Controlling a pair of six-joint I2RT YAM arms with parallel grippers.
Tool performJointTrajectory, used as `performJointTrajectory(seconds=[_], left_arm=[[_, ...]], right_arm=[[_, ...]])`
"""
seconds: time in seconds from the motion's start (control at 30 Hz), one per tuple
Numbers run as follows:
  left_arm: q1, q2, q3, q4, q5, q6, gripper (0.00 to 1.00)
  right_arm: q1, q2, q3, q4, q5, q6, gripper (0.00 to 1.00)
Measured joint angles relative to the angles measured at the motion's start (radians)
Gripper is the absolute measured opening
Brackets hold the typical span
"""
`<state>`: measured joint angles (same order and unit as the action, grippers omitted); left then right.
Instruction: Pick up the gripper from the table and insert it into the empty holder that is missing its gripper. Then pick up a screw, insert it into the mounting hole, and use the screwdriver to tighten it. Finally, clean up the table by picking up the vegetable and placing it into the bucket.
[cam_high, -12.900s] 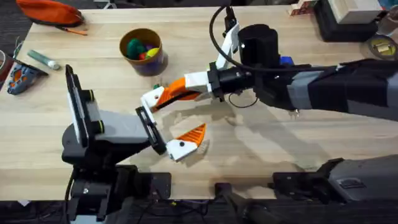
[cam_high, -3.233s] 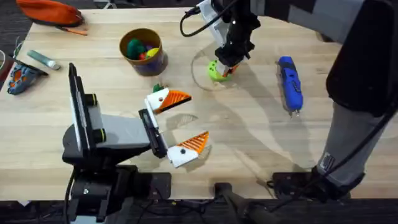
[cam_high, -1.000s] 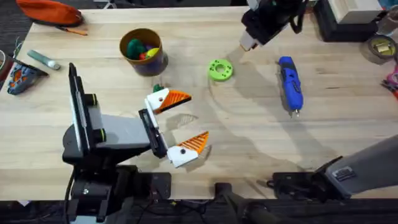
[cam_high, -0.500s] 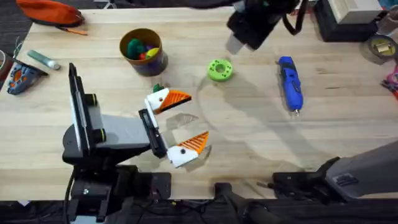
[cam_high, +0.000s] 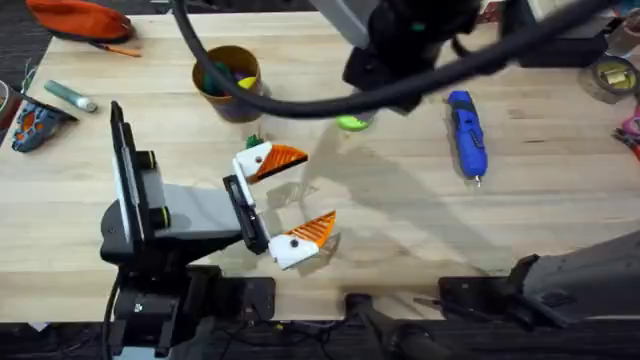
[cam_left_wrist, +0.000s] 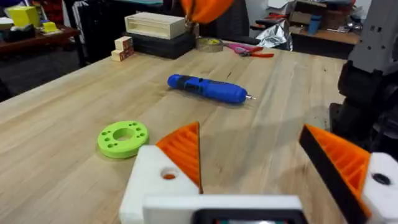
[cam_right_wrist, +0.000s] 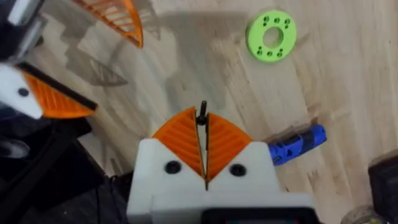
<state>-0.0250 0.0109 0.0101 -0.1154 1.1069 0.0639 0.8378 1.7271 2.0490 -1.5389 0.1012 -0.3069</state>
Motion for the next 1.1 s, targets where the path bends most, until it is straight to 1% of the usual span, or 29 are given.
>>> performJointTrajectory(seconds=[0.13,0.23,0.63,0.8,1.0,1.1], left_arm=[[0.000,0.000,0.000,0.000,0.000,0.000,0.985],[0.000,0.000,0.000,0.000,0.000,0.000,0.985],[0.000,0.000,0.000,0.000,0.000,0.000,0.985],[0.000,0.000,0.000,0.000,0.000,0.000,0.985],[0.000,0.000,0.000,0.000,0.000,0.000,0.985],[0.000,0.000,0.000,0.000,0.000,0.000,0.986]], right_arm=[[0.012,0.000,0.052,-0.048,0.000,0.000,0.004],[0.028,0.000,0.066,-0.066,0.000,0.004,0.004],[0.104,0.007,0.068,-0.008,0.000,0.005,0.004],[0.133,0.058,0.090,-0.001,0.000,-0.008,0.004],[0.164,0.150,0.179,-0.007,0.000,-0.016,0.004],[0.178,0.188,0.229,-0.036,0.000,-0.017,0.004]])
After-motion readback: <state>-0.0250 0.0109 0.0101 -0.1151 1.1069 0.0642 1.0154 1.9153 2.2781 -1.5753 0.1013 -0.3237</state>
